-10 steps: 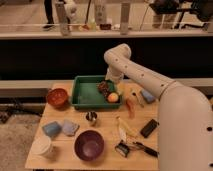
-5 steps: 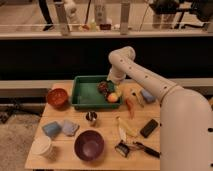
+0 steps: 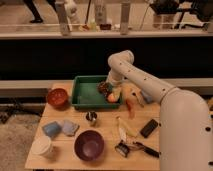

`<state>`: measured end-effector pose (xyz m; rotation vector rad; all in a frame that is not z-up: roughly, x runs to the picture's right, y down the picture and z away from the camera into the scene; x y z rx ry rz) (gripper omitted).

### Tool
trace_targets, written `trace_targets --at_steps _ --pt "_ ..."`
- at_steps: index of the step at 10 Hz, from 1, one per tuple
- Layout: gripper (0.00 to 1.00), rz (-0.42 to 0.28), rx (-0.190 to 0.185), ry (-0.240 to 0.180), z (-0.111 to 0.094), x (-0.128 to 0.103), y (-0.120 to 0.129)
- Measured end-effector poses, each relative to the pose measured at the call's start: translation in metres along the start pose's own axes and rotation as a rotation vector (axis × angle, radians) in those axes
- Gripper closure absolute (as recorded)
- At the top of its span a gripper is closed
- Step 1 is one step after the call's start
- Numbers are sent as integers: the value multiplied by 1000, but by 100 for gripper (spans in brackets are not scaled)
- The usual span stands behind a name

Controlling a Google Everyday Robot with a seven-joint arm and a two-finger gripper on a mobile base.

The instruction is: Place apple in paper cup

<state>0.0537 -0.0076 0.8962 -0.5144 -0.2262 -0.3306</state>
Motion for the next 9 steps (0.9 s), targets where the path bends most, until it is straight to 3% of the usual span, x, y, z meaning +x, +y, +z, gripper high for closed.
trace_targets --at_steps 3,5,9 --pt "20 16 7 5 11 1 2" --pt "30 8 7 14 17 2 3" --pt "30 -3 -10 11 27 5 4"
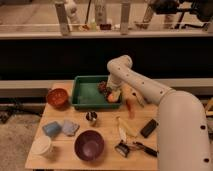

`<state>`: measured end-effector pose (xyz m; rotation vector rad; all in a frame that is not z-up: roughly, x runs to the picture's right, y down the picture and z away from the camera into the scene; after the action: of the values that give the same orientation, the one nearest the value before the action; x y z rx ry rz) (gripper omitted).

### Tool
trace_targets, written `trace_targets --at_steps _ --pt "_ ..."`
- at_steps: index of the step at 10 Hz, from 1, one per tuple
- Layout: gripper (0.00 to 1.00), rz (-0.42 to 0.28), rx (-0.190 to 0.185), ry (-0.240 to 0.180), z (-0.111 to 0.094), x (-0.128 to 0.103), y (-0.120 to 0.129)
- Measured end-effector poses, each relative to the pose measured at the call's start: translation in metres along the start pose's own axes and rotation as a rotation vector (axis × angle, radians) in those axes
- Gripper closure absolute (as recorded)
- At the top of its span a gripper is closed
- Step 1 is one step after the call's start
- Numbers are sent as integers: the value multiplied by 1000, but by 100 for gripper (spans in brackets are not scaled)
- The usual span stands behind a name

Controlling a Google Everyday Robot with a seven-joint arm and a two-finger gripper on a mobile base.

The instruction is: Place apple in paper cup

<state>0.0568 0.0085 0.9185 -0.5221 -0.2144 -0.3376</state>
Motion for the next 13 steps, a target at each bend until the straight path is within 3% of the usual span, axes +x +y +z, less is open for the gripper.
trace_targets --at_steps 13 --pt "30 3 -49 -11 31 11 5"
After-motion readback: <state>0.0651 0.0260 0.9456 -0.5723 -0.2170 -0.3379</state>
